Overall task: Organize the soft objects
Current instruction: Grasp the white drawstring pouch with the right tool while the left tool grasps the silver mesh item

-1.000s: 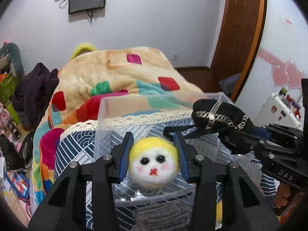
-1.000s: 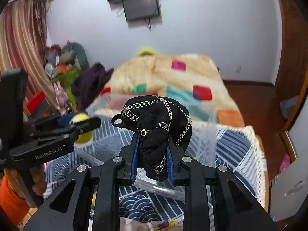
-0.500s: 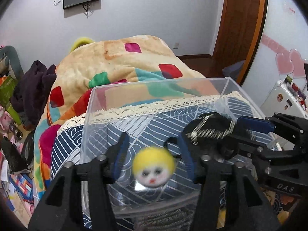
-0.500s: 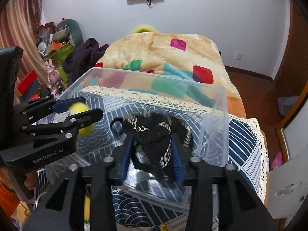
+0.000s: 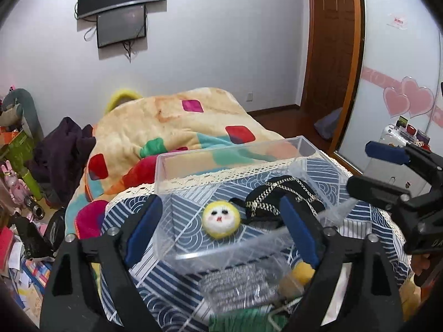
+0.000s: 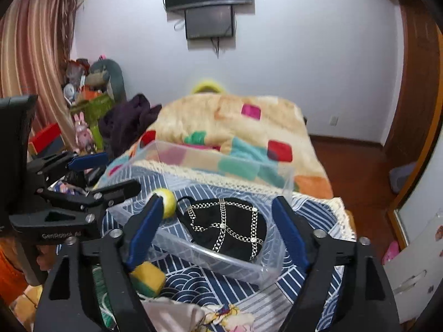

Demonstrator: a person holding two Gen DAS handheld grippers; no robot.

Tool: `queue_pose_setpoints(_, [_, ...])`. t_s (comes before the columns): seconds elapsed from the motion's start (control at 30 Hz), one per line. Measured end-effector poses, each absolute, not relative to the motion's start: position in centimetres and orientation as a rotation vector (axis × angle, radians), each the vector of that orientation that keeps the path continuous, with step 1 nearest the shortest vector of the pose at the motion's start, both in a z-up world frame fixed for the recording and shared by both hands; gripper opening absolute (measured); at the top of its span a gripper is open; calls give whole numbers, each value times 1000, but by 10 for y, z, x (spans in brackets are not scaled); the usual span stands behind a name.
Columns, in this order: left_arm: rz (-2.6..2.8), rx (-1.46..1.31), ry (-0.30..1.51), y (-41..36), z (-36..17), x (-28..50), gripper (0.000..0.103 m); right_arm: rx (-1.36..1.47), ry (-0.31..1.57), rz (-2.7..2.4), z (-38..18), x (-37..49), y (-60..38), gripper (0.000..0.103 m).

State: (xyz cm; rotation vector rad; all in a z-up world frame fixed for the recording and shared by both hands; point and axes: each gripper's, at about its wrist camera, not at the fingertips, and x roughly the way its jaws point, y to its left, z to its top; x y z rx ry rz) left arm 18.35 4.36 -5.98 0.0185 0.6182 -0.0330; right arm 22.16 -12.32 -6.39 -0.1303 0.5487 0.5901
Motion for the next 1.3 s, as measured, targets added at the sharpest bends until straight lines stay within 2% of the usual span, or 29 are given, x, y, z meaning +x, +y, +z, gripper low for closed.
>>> queue_pose_setpoints(0.27, [-32, -10, 634, 50, -73, 147, 93, -110, 530, 629, -71, 196, -128, 83])
queue_pose_setpoints(0.6, [-10, -44, 733, 55, -117, 118, 95, -88, 669, 642, -115, 179, -124, 83])
queue_pose_setpoints(1.03, [-17, -86, 742, 45, -133, 147, 94, -50, 779, 679, -156, 171, -126, 82])
queue_pose_setpoints(1.07, [-18, -89, 747, 44, -135, 150, 94, -50, 777, 682, -157, 171, -127, 81])
queue_pose_setpoints(1.13, [-18, -99, 759, 44, -139, 155, 94, -54, 776, 693, -157, 168, -127, 69])
queue_pose_setpoints(1.17, [-24, -105, 762, 44, -140, 156, 90, -55, 783, 707, -159, 168, -127, 60])
queue_pose_setpoints(1.2, [-36, -113, 771, 43, -141, 159, 84, -53, 789, 720, -160, 168, -126, 54])
queue_pose_setpoints(1.23, [-51, -119, 777, 43, -142, 160, 81, -55, 787, 718, -161, 166, -126, 53])
queue_pose_setpoints(1.3, [-81, -142, 786, 42, -143, 161, 70, -55, 774, 702, -161, 164, -127, 40])
